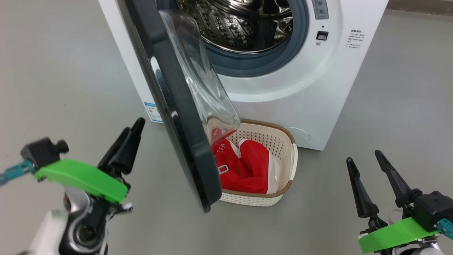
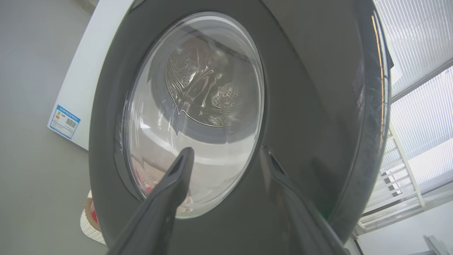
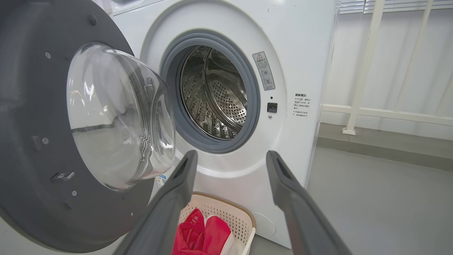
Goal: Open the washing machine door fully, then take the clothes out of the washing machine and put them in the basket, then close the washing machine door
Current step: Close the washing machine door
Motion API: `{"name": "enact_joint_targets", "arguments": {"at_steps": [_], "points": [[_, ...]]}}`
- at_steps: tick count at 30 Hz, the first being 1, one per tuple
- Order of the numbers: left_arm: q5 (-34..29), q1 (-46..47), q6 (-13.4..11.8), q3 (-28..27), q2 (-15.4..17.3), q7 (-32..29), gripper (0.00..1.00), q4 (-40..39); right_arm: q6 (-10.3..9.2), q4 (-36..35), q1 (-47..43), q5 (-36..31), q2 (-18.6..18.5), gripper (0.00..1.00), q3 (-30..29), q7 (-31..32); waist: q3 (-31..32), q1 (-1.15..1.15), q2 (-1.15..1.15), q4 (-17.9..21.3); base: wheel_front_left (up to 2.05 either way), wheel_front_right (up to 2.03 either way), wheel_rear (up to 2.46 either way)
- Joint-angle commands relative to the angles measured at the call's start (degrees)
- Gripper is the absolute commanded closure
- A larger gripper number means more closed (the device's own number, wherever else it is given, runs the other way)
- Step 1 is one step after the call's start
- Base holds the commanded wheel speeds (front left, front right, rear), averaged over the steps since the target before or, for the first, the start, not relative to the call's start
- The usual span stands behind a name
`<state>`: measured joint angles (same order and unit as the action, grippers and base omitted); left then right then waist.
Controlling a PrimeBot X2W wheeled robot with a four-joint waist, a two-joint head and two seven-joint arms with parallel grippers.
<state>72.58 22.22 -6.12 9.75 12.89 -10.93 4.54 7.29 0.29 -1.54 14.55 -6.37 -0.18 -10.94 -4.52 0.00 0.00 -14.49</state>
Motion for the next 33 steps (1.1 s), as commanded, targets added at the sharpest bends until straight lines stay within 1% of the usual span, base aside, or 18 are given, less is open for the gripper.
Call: {"name": "enact_joint_targets", "arguments": {"at_steps": [1, 4, 6, 10, 16, 26, 33], "points": [[-4.7, -0.2, 1.3, -0.8, 3.0, 3.1, 0.00, -1.1, 0.20, -1.2, 1.5, 0.3, -0.4, 0.00, 1.4, -0.6, 0.3, 0.00, 0.00, -0.2, 0.00, 0.00, 0.00], [-12.8, -1.3, 3.5, 1.6, 5.2, 8.8, 0.00, -1.9, 0.20, -1.0, 1.2, 0.4, -0.3, 0.00, 1.4, -0.7, 0.7, 0.00, 0.00, -0.4, 0.00, 0.00, 0.00], [-18.4, -2.3, 4.0, 3.3, 6.7, 12.3, 0.00, -2.3, 0.20, -1.0, 1.0, 0.8, 0.0, 0.00, 1.4, -0.8, 0.9, 0.00, 0.00, -0.5, 0.00, 0.00, 0.00], [-27.5, -4.1, 2.8, 5.9, 8.5, 18.3, 0.00, -3.0, 0.20, -0.9, 0.7, 0.9, 0.2, 0.00, 1.5, -0.9, 1.5, 0.00, 0.00, -0.5, 0.00, 0.00, 0.00], [-35.9, -7.4, -0.3, 7.2, 9.8, 23.8, 0.00, -4.6, 0.20, -0.8, 0.3, 0.6, 0.3, 0.00, 1.7, -1.2, 2.3, 0.00, 0.00, -0.2, 0.00, 0.00, 0.00], [-38.5, -13.1, -2.2, 6.7, 10.1, 25.2, 0.00, -5.2, 0.20, -1.0, -0.4, 0.3, 0.7, 0.00, 1.4, -2.0, 2.3, 0.00, 0.00, 0.3, 0.00, 0.00, 0.00], [-40.4, -15.7, -3.7, 6.1, 9.3, 25.7, 0.00, -6.2, 0.20, -1.2, -0.5, 0.2, 0.6, 0.00, 1.0, -2.3, 1.6, 0.00, 0.00, 0.1, 0.00, 0.00, 0.00]]}}
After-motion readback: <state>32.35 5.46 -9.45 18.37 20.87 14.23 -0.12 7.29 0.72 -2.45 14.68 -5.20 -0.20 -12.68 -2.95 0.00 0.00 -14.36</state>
